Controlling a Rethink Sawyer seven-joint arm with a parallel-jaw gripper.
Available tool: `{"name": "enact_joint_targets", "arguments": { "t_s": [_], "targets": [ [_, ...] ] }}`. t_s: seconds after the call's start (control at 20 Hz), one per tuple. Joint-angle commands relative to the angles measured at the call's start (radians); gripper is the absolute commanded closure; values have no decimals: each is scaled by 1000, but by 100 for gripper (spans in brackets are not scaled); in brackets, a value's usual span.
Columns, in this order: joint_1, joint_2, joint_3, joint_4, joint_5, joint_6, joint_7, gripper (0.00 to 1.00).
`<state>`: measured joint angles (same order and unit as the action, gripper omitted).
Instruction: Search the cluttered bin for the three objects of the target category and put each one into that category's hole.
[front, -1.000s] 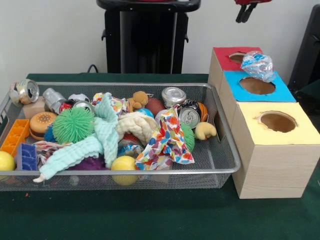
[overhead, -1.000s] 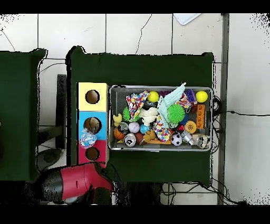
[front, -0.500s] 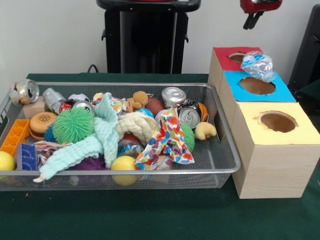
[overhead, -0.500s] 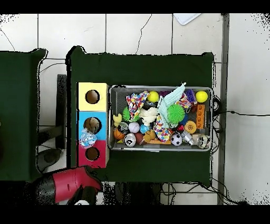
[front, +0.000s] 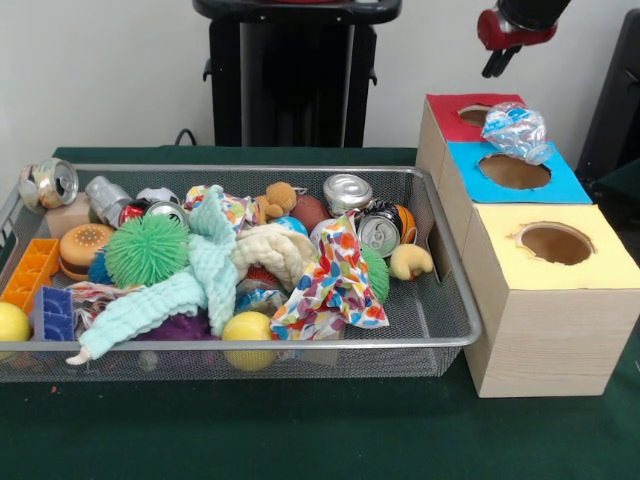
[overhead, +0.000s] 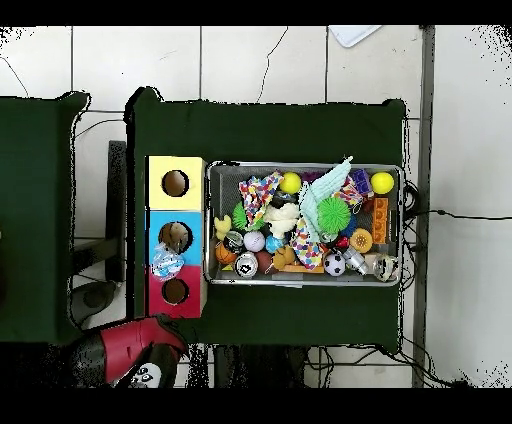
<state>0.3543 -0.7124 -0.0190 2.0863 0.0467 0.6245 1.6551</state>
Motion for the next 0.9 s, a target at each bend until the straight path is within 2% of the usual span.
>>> {"name": "enact_joint_targets", "arguments": {
  "t_s": [0.05, 0.35, 0.55, 0.9],
  "targets": [
    [-10, 136, 6, -95, 40, -120, 243, 100],
    [10, 175, 16, -119, 65, -121, 253, 100],
    [44, 163, 41, -146, 112, -60, 280, 100],
    [89, 151, 27, -130, 157, -60, 299, 100]
  ]
}}
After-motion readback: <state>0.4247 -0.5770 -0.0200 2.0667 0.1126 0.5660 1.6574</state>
